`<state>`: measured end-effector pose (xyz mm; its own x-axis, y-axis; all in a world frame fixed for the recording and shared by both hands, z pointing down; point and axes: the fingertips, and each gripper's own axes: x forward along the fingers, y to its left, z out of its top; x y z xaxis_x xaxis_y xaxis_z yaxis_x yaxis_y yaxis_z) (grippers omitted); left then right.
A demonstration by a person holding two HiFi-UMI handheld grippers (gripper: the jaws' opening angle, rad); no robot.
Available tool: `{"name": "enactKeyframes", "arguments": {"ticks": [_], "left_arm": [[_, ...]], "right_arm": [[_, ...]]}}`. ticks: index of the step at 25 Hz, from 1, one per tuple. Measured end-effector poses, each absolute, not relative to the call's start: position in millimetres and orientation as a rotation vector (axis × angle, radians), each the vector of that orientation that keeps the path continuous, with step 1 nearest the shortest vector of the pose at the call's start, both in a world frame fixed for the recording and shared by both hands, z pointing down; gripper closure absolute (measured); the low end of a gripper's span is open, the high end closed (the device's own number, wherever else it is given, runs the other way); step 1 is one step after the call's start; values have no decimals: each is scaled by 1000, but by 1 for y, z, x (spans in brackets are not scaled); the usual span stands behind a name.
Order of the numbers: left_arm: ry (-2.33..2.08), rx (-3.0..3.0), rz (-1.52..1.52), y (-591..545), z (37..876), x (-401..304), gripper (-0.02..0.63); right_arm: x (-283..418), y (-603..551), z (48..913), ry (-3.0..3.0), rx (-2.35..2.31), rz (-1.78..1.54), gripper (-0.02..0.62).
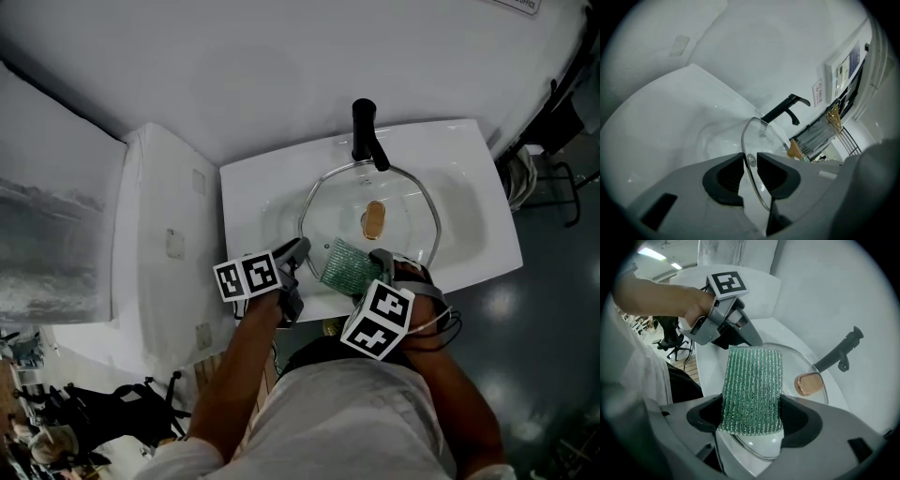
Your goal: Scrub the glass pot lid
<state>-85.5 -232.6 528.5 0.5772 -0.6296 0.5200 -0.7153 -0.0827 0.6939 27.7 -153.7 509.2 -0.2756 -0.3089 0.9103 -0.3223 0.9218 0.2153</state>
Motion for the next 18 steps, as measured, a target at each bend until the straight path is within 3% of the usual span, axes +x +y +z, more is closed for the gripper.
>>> {"name": "enactKeyframes", "arguments": {"ticks": [7, 18], "left_arm": [[-1112, 1780, 114, -232, 529, -87, 508], [-1119, 1779, 124, -232, 528, -86, 511]], "right_arm": [[56, -158, 493, -2043, 486, -8, 247], [142, -203, 497, -2134, 813, 335, 247]]}}
